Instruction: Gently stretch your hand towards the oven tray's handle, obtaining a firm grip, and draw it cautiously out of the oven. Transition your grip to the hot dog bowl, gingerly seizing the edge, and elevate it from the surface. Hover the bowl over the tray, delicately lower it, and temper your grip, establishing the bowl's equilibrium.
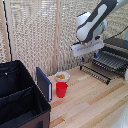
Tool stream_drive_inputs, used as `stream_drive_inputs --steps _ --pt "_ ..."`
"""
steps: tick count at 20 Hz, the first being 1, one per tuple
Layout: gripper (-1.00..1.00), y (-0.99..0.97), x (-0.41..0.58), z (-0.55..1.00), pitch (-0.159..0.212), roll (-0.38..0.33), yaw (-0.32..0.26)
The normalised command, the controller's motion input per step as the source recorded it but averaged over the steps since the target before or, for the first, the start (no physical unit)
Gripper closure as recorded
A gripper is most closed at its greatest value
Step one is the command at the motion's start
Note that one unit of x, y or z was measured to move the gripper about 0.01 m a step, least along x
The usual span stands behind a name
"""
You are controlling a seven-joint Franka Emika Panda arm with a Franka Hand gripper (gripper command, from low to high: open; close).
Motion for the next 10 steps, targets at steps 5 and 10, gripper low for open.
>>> stream_drive_inputs --steps 5,10 --pt "-1.0 0.47 0.2 -0.09 -0.144 0.187 -0.133" --pt "-1.0 0.44 0.209 -0.23 -0.164 0.122 -0.142"
